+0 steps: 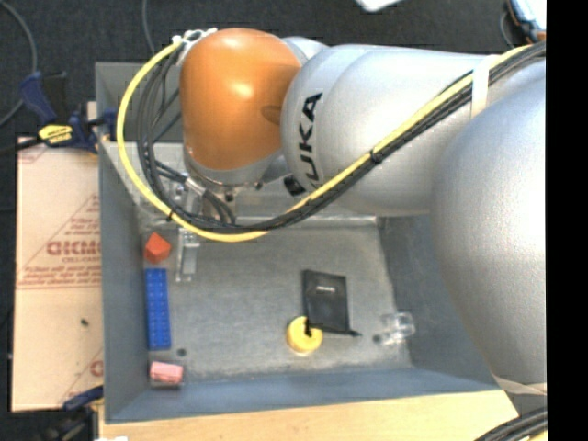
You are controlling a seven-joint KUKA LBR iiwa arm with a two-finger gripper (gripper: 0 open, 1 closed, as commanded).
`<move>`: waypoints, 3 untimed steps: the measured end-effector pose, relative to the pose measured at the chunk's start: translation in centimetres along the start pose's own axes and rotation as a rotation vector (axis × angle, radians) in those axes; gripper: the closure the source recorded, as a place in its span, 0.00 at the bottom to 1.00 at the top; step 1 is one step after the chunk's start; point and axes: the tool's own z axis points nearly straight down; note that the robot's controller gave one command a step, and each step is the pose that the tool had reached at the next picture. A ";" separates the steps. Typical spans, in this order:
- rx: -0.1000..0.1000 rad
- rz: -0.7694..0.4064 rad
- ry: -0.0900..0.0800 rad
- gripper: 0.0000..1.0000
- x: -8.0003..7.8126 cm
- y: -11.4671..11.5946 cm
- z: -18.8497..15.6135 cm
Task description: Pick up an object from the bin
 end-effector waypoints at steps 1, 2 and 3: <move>-0.002 0.006 -0.008 0.00 -0.2 -0.2 -0.6; -0.005 0.197 -0.009 0.00 -5.6 -0.1 14.2; -0.008 0.566 -0.013 0.00 -3.8 -0.9 7.1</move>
Offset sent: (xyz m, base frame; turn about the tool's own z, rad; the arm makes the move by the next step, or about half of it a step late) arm 0.0589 -0.0008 -0.1647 0.2230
